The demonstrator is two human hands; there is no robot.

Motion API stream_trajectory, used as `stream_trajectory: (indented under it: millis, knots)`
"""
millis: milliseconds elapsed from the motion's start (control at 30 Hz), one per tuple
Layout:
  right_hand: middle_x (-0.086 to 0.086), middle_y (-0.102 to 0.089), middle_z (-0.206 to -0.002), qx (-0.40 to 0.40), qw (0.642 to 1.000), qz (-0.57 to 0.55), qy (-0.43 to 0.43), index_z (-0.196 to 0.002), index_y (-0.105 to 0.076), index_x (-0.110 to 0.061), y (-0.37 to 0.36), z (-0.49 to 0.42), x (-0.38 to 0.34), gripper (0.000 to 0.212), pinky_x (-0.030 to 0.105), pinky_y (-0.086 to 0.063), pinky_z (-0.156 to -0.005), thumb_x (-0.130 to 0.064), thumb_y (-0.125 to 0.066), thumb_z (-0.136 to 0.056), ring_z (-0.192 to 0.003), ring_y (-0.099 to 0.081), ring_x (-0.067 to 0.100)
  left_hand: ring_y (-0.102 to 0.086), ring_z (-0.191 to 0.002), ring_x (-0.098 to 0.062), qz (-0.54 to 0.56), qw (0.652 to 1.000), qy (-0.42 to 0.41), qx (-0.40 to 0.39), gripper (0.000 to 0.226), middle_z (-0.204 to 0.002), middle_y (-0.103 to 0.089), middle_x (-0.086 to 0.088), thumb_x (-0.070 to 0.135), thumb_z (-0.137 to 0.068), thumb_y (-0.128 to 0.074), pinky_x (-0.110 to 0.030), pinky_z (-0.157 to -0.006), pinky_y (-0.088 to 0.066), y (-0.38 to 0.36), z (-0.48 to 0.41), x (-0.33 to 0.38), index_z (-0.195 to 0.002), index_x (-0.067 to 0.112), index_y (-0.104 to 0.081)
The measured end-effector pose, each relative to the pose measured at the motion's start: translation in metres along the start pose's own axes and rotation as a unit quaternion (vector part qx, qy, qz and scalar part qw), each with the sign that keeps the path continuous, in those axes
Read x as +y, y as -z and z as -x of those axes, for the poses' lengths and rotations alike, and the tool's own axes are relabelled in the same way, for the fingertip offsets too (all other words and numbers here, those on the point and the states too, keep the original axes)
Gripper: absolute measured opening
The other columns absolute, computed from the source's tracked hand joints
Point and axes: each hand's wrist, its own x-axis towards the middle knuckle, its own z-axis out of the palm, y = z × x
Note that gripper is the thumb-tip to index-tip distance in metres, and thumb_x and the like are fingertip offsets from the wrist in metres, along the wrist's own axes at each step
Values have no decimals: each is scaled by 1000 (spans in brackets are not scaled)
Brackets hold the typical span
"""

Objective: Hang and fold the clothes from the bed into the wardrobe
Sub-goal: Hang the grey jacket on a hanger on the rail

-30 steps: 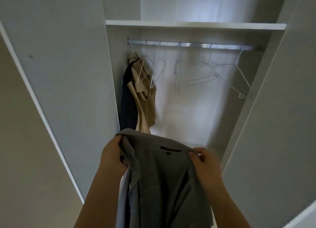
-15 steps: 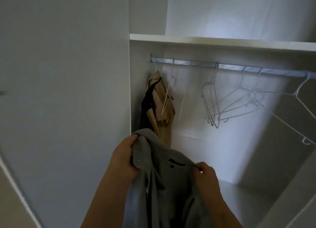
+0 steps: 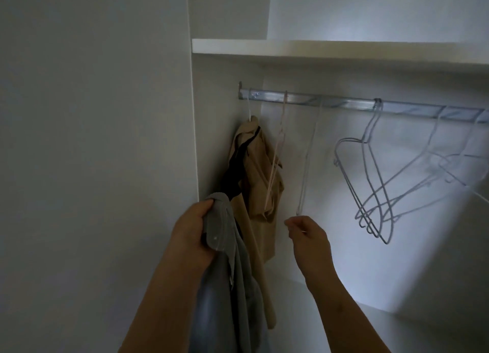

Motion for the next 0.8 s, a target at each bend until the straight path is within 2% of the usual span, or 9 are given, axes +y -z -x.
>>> stream_trajectory:
  millis: [100, 200, 300, 400, 500, 567, 600, 733, 800]
  knots:
    - [-9, -58, -85, -16, 1000, -10, 22, -80, -53, -34, -15, -38, -7, 23, 17, -39, -65, -19, -45, -95, -79, -53, 5, -56, -65, -17, 16, 1000, -16, 13, 15, -77, -56, -6, 19, -95, -44, -27, -55, -46, -12, -25, 5, -88, 9, -54]
    - [-8, -55, -83, -26, 999, -33, 31, -81, -47, -37, -26, -76, -13, 19, 22, -43, -65, -27, -45, -96, -73, -52, 3, -56, -67, -18, 54, 998, -30, 35, 26, -78, -57, -7, 19, -95, -43, -30, -58, -46, -25, -52, 9, -115, 8, -55]
    - [-13, -53, -94, -69, 993, -92, -1, -93, -47, -38, -34, -109, -16, 8, 32, -47, -82, -31, -52, -93, -84, -54, 6, -59, -88, -25, 105, 994, -21, 37, 38, -96, -63, -15, 23, -97, -41, -36, -79, -47, -34, -73, 13, -126, 1, -53]
    - [14, -58, -116, -136, 977, -158, -49, -126, -47, -8, -42, -137, -13, 39, 48, -47, -96, -18, -57, -90, -104, -59, 30, -58, -95, -25, 136, 989, -34, 38, 35, -102, -64, -15, 24, -96, -43, -37, -94, -42, -40, -93, 12, -120, 1, -56]
    - [15, -65, -79, -157, 959, -209, -107, -110, -53, -4, -43, -155, -5, 21, 38, -54, -64, -8, -53, -89, -65, -62, 24, -57, -82, -21, 140, 988, -54, 44, 30, -87, -62, -10, 22, -98, -39, -35, -93, -41, -49, -104, 11, -115, 5, -57]
    - [-2, -55, -52, -144, 953, -228, -137, -91, -54, -9, -39, -164, -4, 5, 22, -39, -42, -10, -50, -89, -41, -47, 9, -57, -89, -23, 134, 988, -54, 56, 36, -88, -61, -10, 22, -99, -36, -34, -96, -37, -52, -109, 12, -124, 1, -53]
    - [-6, -48, -46, -126, 959, -216, -132, -82, -54, -13, -37, -169, -4, 10, 19, -33, -38, -14, -48, -91, -37, -41, 6, -57, -100, -26, 130, 989, -49, 58, 38, -90, -61, -10, 22, -99, -36, -34, -95, -37, -53, -112, 12, -125, -1, -52]
    - [-1, -39, -57, -89, 974, -185, -95, -79, -53, -16, -29, -176, -9, 19, 22, -27, -43, -24, -47, -94, -45, -34, 8, -51, -118, -31, 109, 990, -48, 75, 40, -118, -60, -15, 19, -99, -37, -33, -89, -38, -57, -110, 14, -130, -3, -47]
    - [6, -45, -64, -89, 975, -185, -81, -83, -60, -12, -24, -172, -12, 20, 25, -31, -49, -24, -48, -95, -52, -39, 13, -47, -120, -36, 87, 992, -44, 79, 32, -122, -54, -17, 0, -94, -42, -32, -88, -40, -56, -109, 14, -125, -7, -49]
